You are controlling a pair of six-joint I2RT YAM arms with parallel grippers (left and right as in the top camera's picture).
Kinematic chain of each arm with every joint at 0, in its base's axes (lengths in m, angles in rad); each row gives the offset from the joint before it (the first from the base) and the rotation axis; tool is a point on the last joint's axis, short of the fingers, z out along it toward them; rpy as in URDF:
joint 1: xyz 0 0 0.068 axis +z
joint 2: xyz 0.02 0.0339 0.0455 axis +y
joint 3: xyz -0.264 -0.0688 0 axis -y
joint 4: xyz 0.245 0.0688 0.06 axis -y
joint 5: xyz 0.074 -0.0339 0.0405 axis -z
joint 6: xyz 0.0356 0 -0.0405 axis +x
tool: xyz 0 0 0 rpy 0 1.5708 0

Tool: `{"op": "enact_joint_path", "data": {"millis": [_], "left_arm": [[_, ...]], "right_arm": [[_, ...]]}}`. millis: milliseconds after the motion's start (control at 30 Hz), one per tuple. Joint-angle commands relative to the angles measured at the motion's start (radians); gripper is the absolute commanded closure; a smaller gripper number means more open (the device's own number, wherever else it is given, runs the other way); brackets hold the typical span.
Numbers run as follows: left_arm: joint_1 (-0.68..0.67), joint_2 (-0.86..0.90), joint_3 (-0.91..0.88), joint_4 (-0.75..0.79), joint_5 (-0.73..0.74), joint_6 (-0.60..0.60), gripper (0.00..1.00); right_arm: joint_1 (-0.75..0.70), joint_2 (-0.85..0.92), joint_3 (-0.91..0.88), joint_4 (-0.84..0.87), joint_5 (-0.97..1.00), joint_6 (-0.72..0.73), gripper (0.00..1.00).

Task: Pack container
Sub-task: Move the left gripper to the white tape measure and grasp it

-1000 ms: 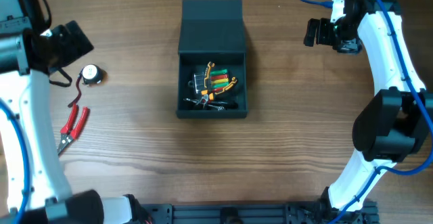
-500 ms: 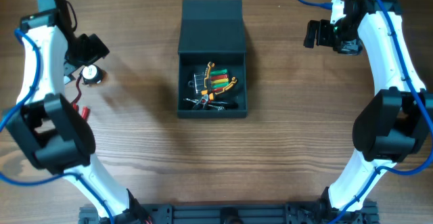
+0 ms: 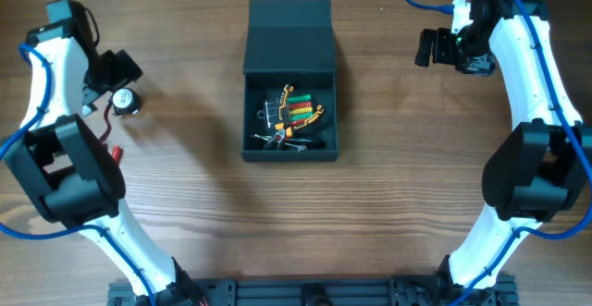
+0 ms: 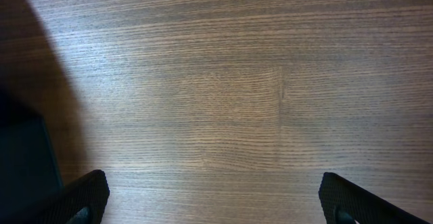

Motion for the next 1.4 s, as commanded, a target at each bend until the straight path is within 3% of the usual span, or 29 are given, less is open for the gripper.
{"op": "enact_joint_path", "data": {"millis": [0, 1367], "left_arm": [[0.008, 0.034, -0.006, 0.015, -0.007, 0.016, 0.00], [-0.043, 0.186, -0.006, 0.144, -0.024, -0.036, 0.00]], "right_arm": [[0.000, 0.010, -0.002, -0.007, -0.016, -0.010, 0.00], [0.000, 0.010, -0.002, -0.053, -0.016, -0.011, 0.00]]}}
